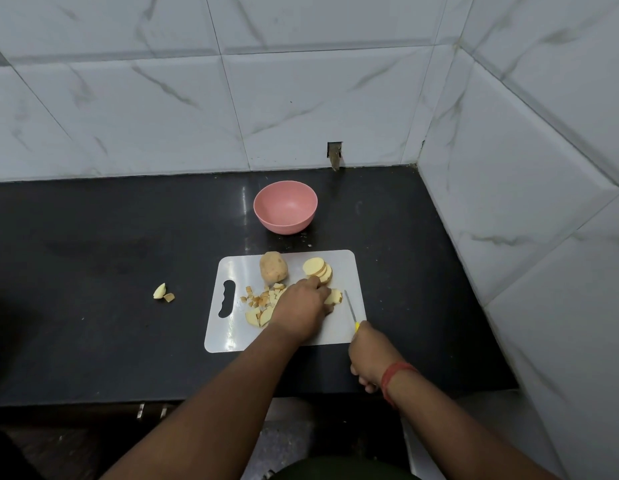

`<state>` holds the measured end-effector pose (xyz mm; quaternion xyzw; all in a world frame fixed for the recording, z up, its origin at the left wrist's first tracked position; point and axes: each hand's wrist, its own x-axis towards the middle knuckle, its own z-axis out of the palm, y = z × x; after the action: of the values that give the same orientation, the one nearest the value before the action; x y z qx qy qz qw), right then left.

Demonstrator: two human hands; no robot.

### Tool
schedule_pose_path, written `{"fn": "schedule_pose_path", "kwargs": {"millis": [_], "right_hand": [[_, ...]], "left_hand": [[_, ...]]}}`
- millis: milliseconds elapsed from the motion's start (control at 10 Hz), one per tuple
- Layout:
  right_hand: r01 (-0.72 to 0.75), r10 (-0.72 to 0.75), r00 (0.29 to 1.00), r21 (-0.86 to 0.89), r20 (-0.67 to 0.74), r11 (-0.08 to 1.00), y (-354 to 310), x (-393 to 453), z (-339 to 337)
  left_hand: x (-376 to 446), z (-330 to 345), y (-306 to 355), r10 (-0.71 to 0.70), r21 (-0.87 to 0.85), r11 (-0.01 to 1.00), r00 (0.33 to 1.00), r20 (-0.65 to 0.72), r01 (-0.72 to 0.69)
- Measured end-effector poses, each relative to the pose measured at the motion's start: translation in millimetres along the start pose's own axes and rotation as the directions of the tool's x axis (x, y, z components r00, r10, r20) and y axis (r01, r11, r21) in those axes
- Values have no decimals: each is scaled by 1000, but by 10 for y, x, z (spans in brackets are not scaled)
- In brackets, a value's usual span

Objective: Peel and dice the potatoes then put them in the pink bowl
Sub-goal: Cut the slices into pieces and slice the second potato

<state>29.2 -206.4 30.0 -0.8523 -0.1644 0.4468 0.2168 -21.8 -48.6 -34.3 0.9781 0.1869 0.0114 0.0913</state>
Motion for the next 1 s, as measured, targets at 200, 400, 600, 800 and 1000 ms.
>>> {"fn": "schedule_pose_path", "kwargs": {"millis": [200,400,600,800,1000], "right_hand": [[-172,149,977,154,154,973,-155,-201,-35],[73,-73,997,-114,-4,991,-28,57,88],[60,-63,997,-92,-34,994,0,57,38],[-30,28,999,-60,-32,998,30,23,85],[-64,64,996,-3,-67,998,55,125,119]], "left_hand": [[15,-5,20,-40,-3,999,999,20,40],[46,9,25,-56,-8,998,998,28,56],[55,16,13,-64,-50,997,997,44,66],[72,22,48,-138,-77,987,989,45,141],[85,20,50,-157,-73,984,986,51,160]]}}
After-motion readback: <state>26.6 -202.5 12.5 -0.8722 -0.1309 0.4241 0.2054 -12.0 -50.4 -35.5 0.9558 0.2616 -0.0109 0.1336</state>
